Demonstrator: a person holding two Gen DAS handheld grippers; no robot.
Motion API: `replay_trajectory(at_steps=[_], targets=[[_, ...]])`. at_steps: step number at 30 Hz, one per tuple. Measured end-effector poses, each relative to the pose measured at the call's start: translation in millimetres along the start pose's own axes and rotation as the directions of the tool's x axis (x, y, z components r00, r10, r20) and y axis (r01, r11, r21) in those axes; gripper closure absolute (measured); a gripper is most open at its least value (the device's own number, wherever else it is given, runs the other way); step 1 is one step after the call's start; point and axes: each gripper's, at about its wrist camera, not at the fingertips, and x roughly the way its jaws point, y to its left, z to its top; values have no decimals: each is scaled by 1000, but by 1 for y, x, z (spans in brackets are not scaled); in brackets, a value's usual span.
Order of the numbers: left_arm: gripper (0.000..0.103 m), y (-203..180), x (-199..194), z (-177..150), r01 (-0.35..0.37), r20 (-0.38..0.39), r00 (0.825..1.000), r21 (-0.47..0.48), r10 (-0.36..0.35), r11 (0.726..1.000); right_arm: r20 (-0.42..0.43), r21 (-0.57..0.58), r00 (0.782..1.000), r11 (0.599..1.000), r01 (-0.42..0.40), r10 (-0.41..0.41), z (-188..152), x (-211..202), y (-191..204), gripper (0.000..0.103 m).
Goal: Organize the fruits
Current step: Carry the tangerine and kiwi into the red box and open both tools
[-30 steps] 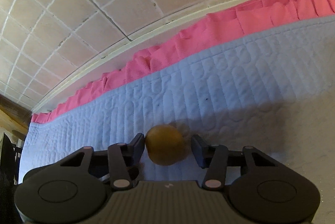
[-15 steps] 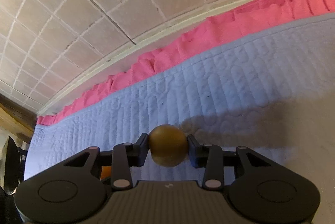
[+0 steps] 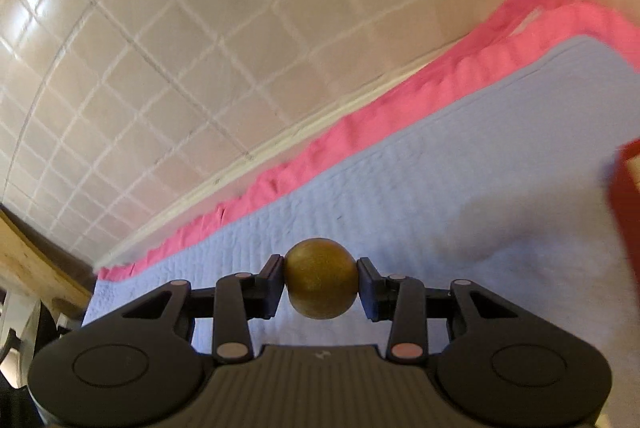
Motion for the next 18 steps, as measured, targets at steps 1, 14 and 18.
replay_trajectory(at_steps=[1,14,18], targets=[[77,-5,-4,1,4,7,1000,7,-4,1000,18,4,1000,1000,7,-7,0,-11,-4,62],[77,-101,-1,55,204,102,970,157,-221,966,283,106,939,980,170,-193,-16,-166,-72,62],[77,-142,13,71,307,91,939,215,-332,927,330,179,889,946,271,-317,-30,-213,-107,62]])
